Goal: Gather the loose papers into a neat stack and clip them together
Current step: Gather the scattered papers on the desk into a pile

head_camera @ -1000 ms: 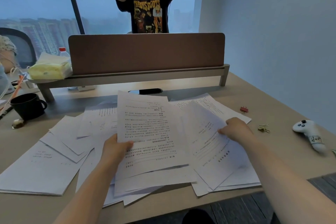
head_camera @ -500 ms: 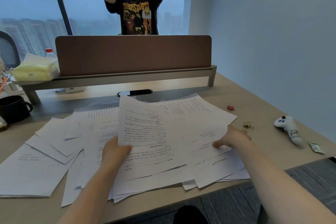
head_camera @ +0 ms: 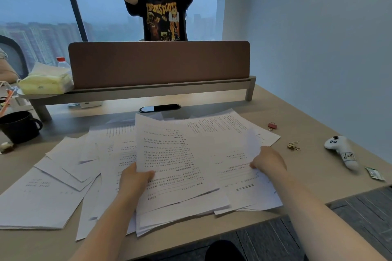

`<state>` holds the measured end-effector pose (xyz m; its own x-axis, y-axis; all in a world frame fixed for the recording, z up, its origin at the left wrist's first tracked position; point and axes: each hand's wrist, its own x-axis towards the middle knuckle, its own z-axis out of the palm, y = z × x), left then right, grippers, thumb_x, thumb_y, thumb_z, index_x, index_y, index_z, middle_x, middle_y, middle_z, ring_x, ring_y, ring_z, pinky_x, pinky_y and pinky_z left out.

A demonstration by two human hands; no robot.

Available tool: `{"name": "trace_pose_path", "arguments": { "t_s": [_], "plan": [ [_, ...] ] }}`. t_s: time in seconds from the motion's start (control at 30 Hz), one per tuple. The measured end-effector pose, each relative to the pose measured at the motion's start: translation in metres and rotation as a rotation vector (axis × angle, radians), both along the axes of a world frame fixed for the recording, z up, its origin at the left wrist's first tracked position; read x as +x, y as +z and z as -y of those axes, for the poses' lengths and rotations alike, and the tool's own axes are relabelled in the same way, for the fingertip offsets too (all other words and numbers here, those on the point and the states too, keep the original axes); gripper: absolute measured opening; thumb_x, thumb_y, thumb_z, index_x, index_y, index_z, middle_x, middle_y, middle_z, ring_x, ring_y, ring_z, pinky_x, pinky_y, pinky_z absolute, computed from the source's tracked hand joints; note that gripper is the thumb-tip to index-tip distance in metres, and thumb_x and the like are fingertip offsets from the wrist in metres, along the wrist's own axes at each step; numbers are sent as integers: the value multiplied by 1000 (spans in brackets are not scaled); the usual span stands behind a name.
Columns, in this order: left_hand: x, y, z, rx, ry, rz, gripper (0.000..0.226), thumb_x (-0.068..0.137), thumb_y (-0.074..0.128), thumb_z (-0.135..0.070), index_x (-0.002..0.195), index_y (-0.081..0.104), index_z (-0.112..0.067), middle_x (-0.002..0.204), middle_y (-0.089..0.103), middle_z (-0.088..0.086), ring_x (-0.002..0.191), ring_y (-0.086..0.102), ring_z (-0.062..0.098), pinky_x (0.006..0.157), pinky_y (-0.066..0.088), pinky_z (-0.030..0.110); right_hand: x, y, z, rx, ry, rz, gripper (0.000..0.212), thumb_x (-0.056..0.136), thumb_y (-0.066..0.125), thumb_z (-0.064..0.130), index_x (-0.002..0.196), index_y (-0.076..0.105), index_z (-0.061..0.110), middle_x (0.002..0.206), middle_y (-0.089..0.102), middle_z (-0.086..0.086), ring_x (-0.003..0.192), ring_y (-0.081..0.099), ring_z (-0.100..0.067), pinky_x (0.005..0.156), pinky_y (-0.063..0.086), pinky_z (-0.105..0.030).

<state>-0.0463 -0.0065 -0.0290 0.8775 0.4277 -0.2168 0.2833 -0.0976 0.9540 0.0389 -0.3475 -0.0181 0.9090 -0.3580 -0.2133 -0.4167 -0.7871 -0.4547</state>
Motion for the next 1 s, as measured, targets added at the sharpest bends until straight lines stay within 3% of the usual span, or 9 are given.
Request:
{"name": "trace_pose_path", "arguments": {
  "t_s": [0.13, 0.23, 0.43, 0.6, 0.77, 0.9, 1.0],
  "plan": [
    [-2, 2, -7, -9, 13, 17, 33, 84, 64, 2, 111, 65, -18, 99, 70, 10, 85, 68, 29, 81, 56, 42, -1, 3, 0, 84, 45, 44, 15, 82, 68, 14, 87, 54, 12, 79, 54, -2, 78, 56, -23, 53, 40, -26],
    [-3, 4, -13, -20, 30, 33, 34, 86, 64, 1, 114, 64, -18, 100, 70, 10, 86, 68, 29, 80, 57, 42, 0, 6, 0, 139, 52, 186, 4, 77, 58, 8, 81, 59, 10, 84, 64, -9, 78, 61, -27, 60, 45, -28],
    [-4, 8, -27, -7, 72, 57, 34, 86, 62, 1, 114, 64, -17, 98, 69, 9, 84, 68, 28, 70, 56, 36, -1, 31, -3, 235, 15, 543, 8, 89, 56, 13, 81, 57, 9, 79, 58, -6, 78, 56, -31, 59, 38, -33],
    [-3, 8, -32, 26, 90, 54, 31, 86, 61, 0, 112, 65, -16, 97, 70, 9, 84, 67, 29, 71, 55, 37, 3, 53, -9, 341, -59, 767, 12, 88, 58, 15, 90, 60, 3, 88, 65, -14, 84, 59, -36, 71, 46, -40],
    [0, 7, -34, 0, 78, 48, 29, 87, 59, 1, 110, 64, -16, 96, 70, 10, 81, 68, 28, 64, 55, 34, 6, 81, -21, 501, -58, 928, 8, 87, 59, 14, 79, 55, 15, 77, 61, 0, 75, 55, -26, 69, 44, -37],
    [2, 9, -32, -38, 44, 47, 28, 90, 53, 2, 109, 62, -16, 94, 70, 8, 81, 68, 28, 60, 53, 31, 12, 88, -39, 634, -13, 920, 8, 87, 60, 11, 81, 58, 15, 74, 59, 4, 69, 52, -18, 64, 41, -30],
    [3, 7, -31, -76, 18, 31, 29, 93, 50, -2, 115, 63, -13, 98, 71, 10, 86, 68, 30, 69, 57, 38, 12, 72, -60, 671, 60, 784, 4, 90, 61, 11, 91, 64, 11, 86, 66, -3, 79, 61, -25, 66, 50, -36]
  ]
}}
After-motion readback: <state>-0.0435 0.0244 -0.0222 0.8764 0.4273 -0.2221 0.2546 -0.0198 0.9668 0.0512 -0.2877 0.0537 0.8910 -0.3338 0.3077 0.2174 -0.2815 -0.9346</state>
